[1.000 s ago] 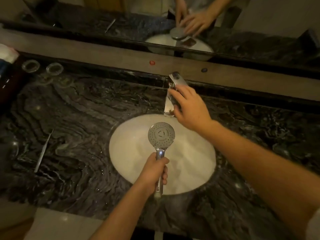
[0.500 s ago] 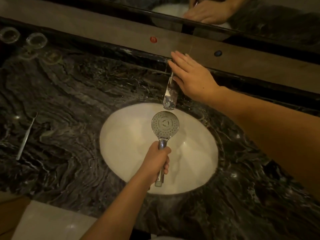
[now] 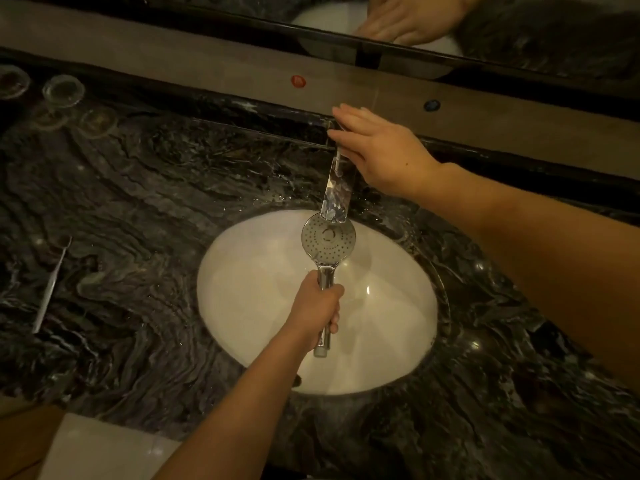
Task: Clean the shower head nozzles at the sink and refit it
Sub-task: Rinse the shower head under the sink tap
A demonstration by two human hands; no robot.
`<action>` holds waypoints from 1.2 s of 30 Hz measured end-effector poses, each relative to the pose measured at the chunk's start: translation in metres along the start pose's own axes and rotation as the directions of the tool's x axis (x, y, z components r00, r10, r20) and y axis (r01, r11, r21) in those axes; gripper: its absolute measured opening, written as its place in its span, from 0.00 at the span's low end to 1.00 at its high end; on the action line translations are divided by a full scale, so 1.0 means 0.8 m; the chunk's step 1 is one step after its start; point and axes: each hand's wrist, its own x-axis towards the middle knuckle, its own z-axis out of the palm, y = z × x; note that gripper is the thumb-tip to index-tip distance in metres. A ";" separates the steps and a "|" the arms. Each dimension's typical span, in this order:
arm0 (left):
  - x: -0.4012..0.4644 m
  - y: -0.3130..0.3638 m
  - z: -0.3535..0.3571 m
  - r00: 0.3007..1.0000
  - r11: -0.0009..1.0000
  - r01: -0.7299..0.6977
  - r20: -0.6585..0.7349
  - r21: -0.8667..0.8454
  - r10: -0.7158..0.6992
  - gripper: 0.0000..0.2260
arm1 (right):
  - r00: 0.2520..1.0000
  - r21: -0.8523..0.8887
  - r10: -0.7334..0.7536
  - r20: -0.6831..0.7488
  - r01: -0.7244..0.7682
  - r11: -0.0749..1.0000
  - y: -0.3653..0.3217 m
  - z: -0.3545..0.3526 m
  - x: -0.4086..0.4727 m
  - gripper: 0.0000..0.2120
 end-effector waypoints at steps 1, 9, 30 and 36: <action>0.002 0.001 0.001 1.000 1.000 -0.004 -0.002 0.004 0.004 0.05 | 1.000 0.009 0.006 0.015 -0.006 1.000 0.000 -0.004 0.002 0.19; 0.010 0.005 0.001 1.000 1.000 -0.004 -0.027 -0.021 0.003 0.05 | 0.983 0.038 0.032 0.179 -0.039 0.999 0.003 -0.031 0.021 0.19; 0.048 0.023 0.043 0.995 0.745 0.100 0.057 -0.659 -0.083 0.07 | 0.978 0.059 0.064 0.199 -0.077 0.995 0.000 -0.034 0.021 0.19; 0.065 0.041 0.046 0.992 0.639 0.126 0.103 -0.759 -0.073 0.07 | 0.978 0.070 0.071 0.196 -0.086 0.994 0.000 -0.033 0.020 0.18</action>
